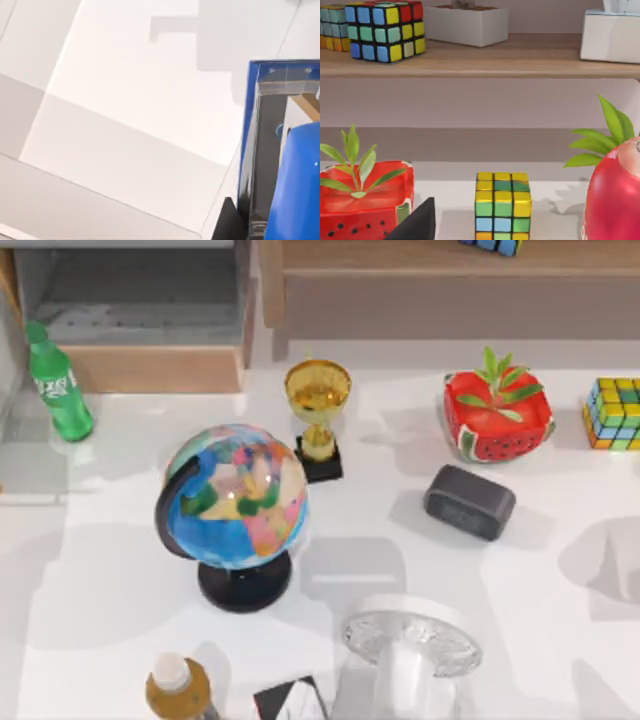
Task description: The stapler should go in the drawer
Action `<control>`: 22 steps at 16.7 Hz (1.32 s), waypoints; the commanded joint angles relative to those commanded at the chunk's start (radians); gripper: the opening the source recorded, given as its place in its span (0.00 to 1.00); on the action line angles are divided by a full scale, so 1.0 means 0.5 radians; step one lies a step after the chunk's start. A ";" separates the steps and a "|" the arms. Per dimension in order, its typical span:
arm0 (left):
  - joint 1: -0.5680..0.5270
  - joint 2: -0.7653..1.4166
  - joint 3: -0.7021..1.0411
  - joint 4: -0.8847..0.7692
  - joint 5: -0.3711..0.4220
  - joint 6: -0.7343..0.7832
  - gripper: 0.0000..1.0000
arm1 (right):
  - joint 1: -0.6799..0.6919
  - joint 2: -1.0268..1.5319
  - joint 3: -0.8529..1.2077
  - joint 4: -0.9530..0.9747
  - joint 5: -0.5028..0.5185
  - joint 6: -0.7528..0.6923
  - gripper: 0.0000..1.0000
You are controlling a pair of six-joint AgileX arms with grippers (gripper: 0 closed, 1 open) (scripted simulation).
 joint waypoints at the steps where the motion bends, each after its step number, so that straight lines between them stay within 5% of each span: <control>1: 0.062 0.120 0.123 -0.043 0.010 0.161 0.00 | 0.000 0.000 0.000 0.000 0.000 0.000 1.00; 9: 0.303 0.865 0.594 -0.286 0.087 1.088 0.00 | 0.000 0.000 0.000 0.000 0.000 0.000 1.00; 22: 0.297 0.881 0.476 -0.216 0.090 1.135 0.00 | 0.000 0.000 0.000 0.000 0.000 0.000 1.00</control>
